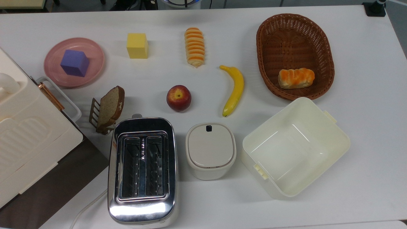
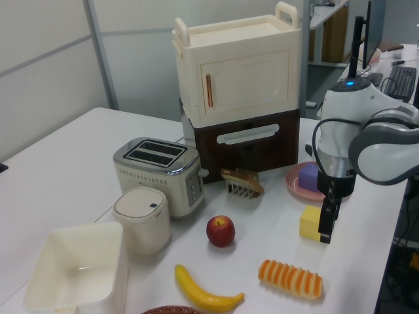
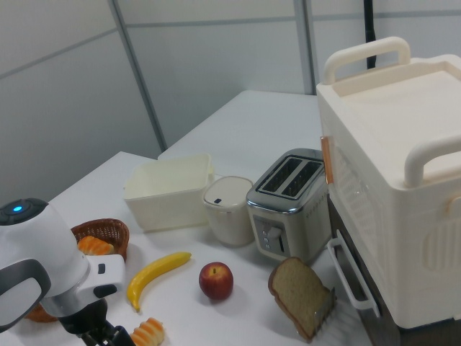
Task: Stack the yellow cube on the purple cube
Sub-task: 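Lower the open gripper around the yellow cube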
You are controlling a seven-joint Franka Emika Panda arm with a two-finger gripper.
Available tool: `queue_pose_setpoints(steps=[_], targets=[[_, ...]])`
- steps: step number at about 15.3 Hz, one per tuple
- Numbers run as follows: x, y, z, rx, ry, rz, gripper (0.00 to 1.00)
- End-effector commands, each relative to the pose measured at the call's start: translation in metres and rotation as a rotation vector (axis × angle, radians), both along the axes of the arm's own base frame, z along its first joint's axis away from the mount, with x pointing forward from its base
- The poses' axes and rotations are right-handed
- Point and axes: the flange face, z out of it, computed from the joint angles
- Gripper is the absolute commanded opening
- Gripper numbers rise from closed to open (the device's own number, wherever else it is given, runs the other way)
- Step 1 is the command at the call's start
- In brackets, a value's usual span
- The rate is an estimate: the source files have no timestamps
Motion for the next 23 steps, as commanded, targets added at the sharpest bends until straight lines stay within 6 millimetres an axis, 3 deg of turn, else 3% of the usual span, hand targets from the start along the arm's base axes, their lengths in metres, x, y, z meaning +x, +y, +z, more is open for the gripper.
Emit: queue_pose_setpoints(steps=[1,6,15,18,23], targets=[[0.0,0.019,-0.011,-0.007,-0.023,0.051,1.0],[0.018,0.034,-0.05,-0.012,0.002,0.058,1.0],[0.036,0.057,-0.089,-0.009,0.007,0.027,1.0],[0.039,0.044,-0.083,-0.008,0.001,0.015,1.0],[0.056,-0.015,-0.057,-0.005,-0.028,0.043,1.0]])
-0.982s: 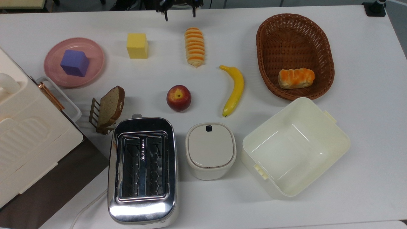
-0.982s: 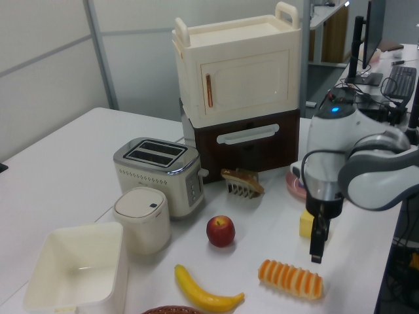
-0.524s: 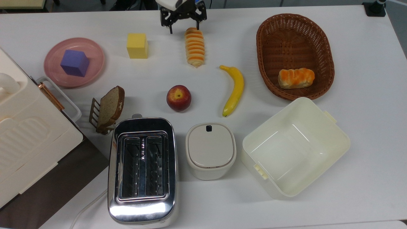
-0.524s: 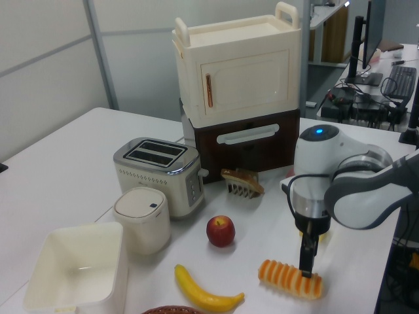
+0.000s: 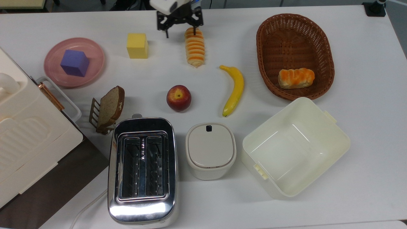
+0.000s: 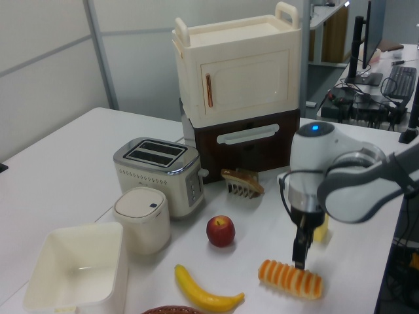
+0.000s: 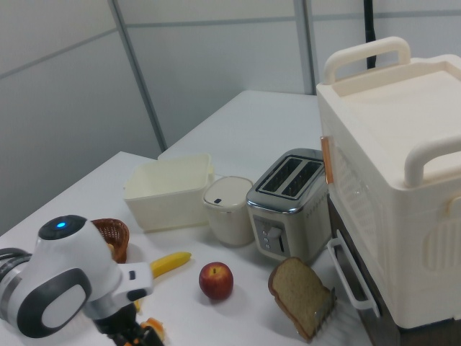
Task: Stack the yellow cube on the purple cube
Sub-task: 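Lower the open gripper around the yellow cube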
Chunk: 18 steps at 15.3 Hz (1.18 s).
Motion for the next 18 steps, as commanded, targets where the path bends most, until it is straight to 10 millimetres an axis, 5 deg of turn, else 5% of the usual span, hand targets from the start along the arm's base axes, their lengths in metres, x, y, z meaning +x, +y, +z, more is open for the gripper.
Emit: queue_pose_setpoints(steps=[1,7,13,18], targets=[[0.01,-0.049,0.021,0.013,-0.027,0.025,1.0],[0.01,-0.117,0.027,-0.015,-0.043,0.0,1.0],[0.012,-0.146,0.011,-0.044,-0.017,-0.025,1.0],[0.021,-0.145,-0.019,-0.062,0.005,-0.03,1.0]])
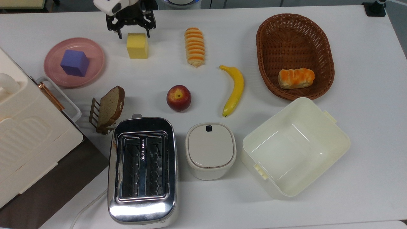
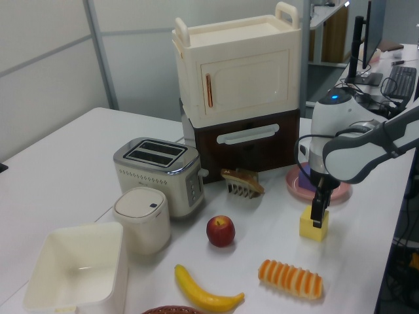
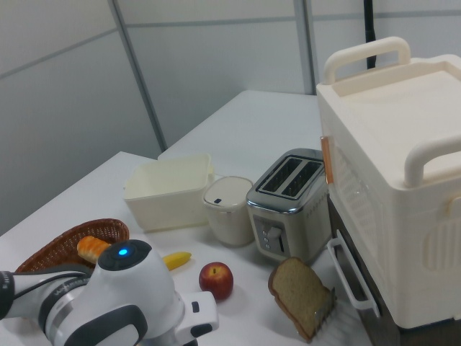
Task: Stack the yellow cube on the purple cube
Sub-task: 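Lower the open gripper around the yellow cube, then close the gripper on the yellow cube and lift it, then carry the yellow cube over the purple cube on the pink plate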
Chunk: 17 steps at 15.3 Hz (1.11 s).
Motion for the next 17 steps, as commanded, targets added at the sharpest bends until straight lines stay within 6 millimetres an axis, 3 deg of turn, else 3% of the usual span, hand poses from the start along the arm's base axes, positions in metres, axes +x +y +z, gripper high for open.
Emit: queue_pose_setpoints(steps=[1,2,3,4,7,10,14,17], targets=[[0.012,-0.001,-0.016,-0.026,-0.001,0.019,1.0],[0.013,-0.001,-0.018,-0.027,-0.001,0.019,0.92],[0.013,-0.001,-0.018,-0.027,0.001,0.019,0.69],[0.013,-0.001,-0.018,-0.027,0.001,0.019,0.54],[0.019,-0.003,-0.01,-0.032,-0.009,0.015,0.22],[0.027,-0.011,0.013,-0.031,0.028,-0.01,0.14],[0.046,-0.029,0.053,-0.049,0.023,-0.011,0.14],[0.052,-0.053,0.066,-0.064,0.004,0.017,0.14]])
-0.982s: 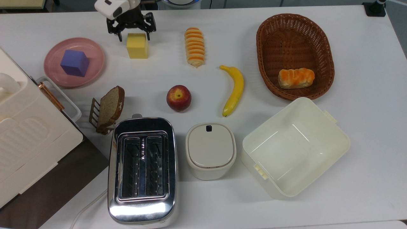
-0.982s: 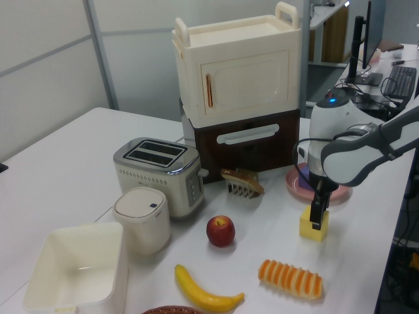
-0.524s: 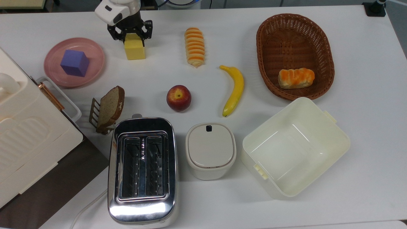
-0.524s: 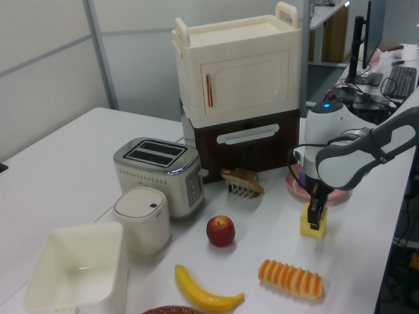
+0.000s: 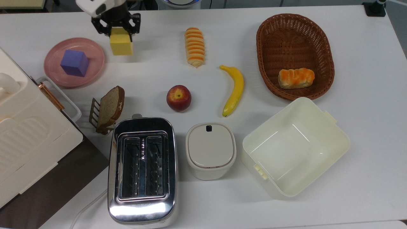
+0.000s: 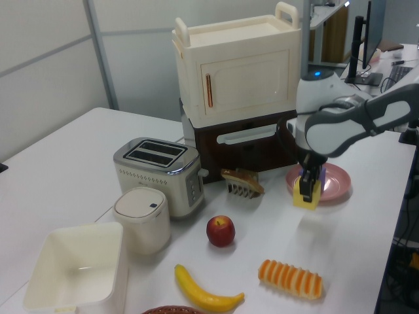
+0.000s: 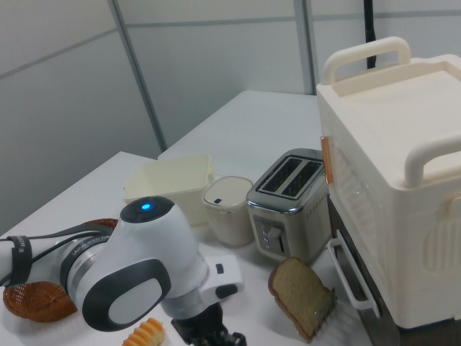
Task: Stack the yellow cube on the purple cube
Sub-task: 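Carry the yellow cube over the purple cube on the pink plate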
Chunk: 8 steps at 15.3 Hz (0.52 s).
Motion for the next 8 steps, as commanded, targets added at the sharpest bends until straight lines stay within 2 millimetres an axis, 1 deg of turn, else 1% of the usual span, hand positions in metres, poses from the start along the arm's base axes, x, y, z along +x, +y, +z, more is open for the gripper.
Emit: queue_pose_setpoints(steps=[1,3,5,7,8], targets=[[0.01,-0.033,0.017,-0.03,-0.001,0.043,0.14],[0.018,-0.055,0.025,-0.045,-0.013,0.041,0.14],[0.025,-0.072,0.029,-0.058,-0.018,0.049,0.14],[0.034,-0.086,0.031,-0.079,-0.017,0.047,0.14],[0.039,-0.093,0.035,-0.091,-0.024,0.04,0.14]])
